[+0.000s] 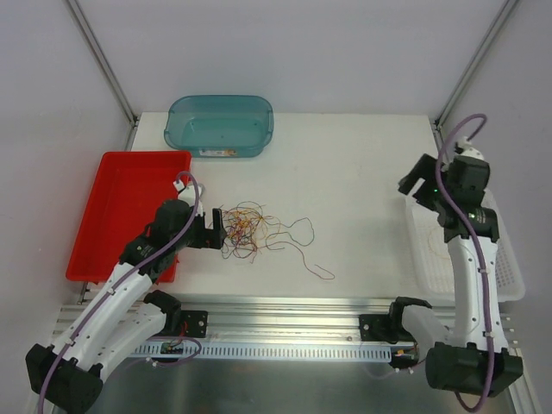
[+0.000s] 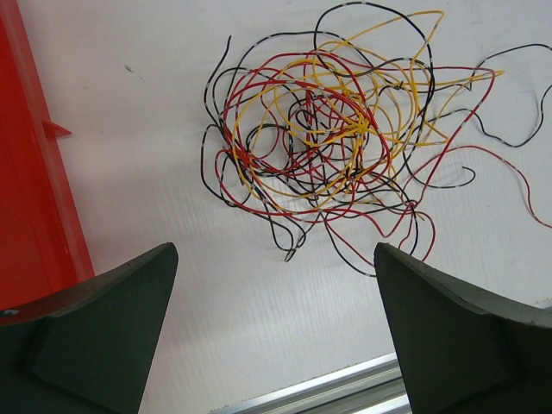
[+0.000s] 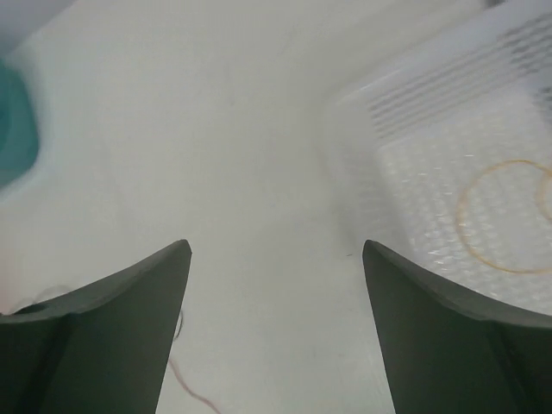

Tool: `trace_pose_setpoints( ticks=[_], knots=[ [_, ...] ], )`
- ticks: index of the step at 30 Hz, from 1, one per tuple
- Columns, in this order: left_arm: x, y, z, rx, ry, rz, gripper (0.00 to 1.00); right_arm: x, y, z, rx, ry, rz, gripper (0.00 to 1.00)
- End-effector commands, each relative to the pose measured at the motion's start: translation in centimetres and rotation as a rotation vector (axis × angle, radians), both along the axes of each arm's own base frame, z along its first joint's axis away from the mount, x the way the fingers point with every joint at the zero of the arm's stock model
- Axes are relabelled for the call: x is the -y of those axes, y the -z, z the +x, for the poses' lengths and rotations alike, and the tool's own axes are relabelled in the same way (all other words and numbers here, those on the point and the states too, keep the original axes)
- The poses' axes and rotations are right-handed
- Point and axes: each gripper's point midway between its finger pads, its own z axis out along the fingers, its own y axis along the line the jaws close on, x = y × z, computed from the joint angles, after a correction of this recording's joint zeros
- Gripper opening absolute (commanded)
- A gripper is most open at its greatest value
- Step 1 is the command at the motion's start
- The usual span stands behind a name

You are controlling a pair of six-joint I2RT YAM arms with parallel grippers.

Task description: Untangle the cables

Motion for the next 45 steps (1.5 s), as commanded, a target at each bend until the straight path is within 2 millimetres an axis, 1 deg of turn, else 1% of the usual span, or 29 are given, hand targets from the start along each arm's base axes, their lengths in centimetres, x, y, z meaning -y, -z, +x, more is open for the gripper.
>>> trace_pose_setpoints(
  ticks=[1, 2, 4, 5, 7, 8, 9, 10, 11, 12, 13, 14, 15, 16, 17, 19, 21, 22, 25, 26, 29, 30, 33, 34, 36, 37, 39, 43, 45],
  knots=[
    [0.4, -0.6, 0.6, 0.023, 0.014, -0.015, 0.99, -8.4, 1.1, 1.5, 0.028, -0.375, 0.070, 0.84],
    [0.4, -0.4, 0.6, 0.017, 0.012, -0.012, 0.99, -11.1, 2.6, 1.2, -0.005, -0.468, 0.082, 0.83],
    [0.4, -0.4, 0.7, 0.015, 0.004, -0.017, 0.99, -14.0, 3.4, 1.6, 0.005, -0.559, 0.077, 0.82],
    [0.4, -0.3, 0.6, 0.009, 0.000, -0.016, 0.99, -16.7, 4.6, 1.2, -0.021, -0.648, 0.071, 0.81],
    [0.5, -0.2, 0.6, 0.001, -0.002, -0.027, 0.99, -19.3, 5.7, 1.4, -0.016, -0.733, 0.041, 0.79],
    [0.6, -0.1, 0.6, -0.007, -0.004, -0.029, 0.99, -21.6, 6.2, 0.8, -0.018, -0.815, 0.015, 0.77],
    [0.6, -0.1, 0.7, -0.011, -0.007, -0.029, 0.99, -22.9, 7.8, 1.0, -0.056, -0.867, -0.005, 0.77],
    [0.7, 0.1, 0.7, -0.022, -0.014, -0.033, 0.99, -24.4, 7.8, 1.3, -0.037, -0.910, -0.012, 0.76],
    [0.7, 0.2, 0.8, -0.027, -0.019, -0.035, 0.99, -26.2, 8.4, 0.8, -0.044, -0.973, -0.024, 0.76],
    [0.7, 0.2, 0.8, -0.032, -0.025, -0.040, 0.99, -27.5, 9.7, 0.9, -0.071, -1.012, -0.024, 0.75],
    [0.8, 0.1, 0.9, -0.041, -0.048, -0.063, 0.98, -28.6, 9.9, 1.5, -0.047, -1.036, -0.017, 0.74],
    [0.9, 0.2, 0.9, -0.058, -0.064, -0.073, 0.98, -29.8, 10.3, 1.4, -0.042, -1.067, -0.009, 0.72],
    [1.3, -0.1, 1.0, -0.065, -0.070, -0.096, 0.98, -30.7, 12.0, 1.4, -0.076, -1.096, 0.003, 0.70],
    [1.6, -0.3, 1.0, -0.081, -0.090, -0.129, 0.98, -31.6, 11.9, 2.0, -0.047, -1.112, 0.011, 0.68],
    [1.8, -0.2, 1.2, -0.096, -0.103, -0.141, 0.97, -32.5, 12.1, 2.1, -0.040, -1.134, 0.017, 0.66],
    [2.2, -0.5, 1.7, -0.115, -0.128, -0.164, 0.97, -33.8, 13.9, 2.4, -0.066, -1.163, 0.023, 0.65],
    [2.3, -1.0, 2.3, -0.113, -0.142, -0.166, 0.96, -35.1, 14.5, 2.3, -0.083, -1.200, 0.035, 0.63],
    [2.4, -0.7, 2.5, -0.130, -0.146, -0.159, 0.96, -35.9, 14.9, 2.6, -0.070, -1.213, 0.037, 0.62],
    [2.5, -1.0, 3.2, -0.134, -0.158, -0.153, 0.96, -37.5, 15.2, 2.6, -0.052, -1.250, 0.042, 0.61],
    [2.5, -0.5, 3.3, -0.154, -0.163, -0.144, 0.96, -38.0, 15.7, 2.5, -0.061, -1.260, 0.042, 0.60],
    [2.6, 0.1, 3.8, -0.180, -0.174, -0.129, 0.96, -38.8, 16.1, 2.9, -0.049, -1.259, 0.045, 0.58],
    [2.6, 0.3, 3.9, -0.185, -0.180, -0.126, 0.96, -39.0, 16.7, 2.9, -0.060, -1.260, 0.049, 0.57],
    [2.6, 0.7, 4.4, -0.200, -0.206, -0.118, 0.96, -39.3, 17.2, 3.0, -0.057, -1.263, 0.063, 0.49],
    [2.5, 1.2, 4.5, -0.217, -0.213, -0.104, 0.96, -39.3, 17.3, 2.9, -0.061, -1.263, 0.064, 0.41],
    [2.6, 1.3, 4.9, -0.222, -0.217, -0.098, 0.96, -39.1, 17.5, 2.8, -0.061, -1.260, 0.056, 0.30],
    [2.5, 2.0, 5.0, -0.242, -0.226, -0.084, 0.96, -38.9, 17.1, 2.8, -0.049, -1.257, 0.052, 0.13],
    [2.5, 2.2, 5.5, -0.248, -0.241, -0.077, 0.95, -38.4, 17.0, 2.3, -0.052, -1.256, 0.041, 0.02],
    [2.8, 3.7, 6.0, -0.299, -0.265, -0.062, 0.93, -37.1, 15.1, 1.2, -0.025, -1.252, 0.022, 0.01],
    [3.0, 4.0, 6.2, -0.312, -0.273, -0.070, 0.92, -36.5, 14.8, 0.4, -0.037, -1.255, 0.015, 0.01]
  ],
)
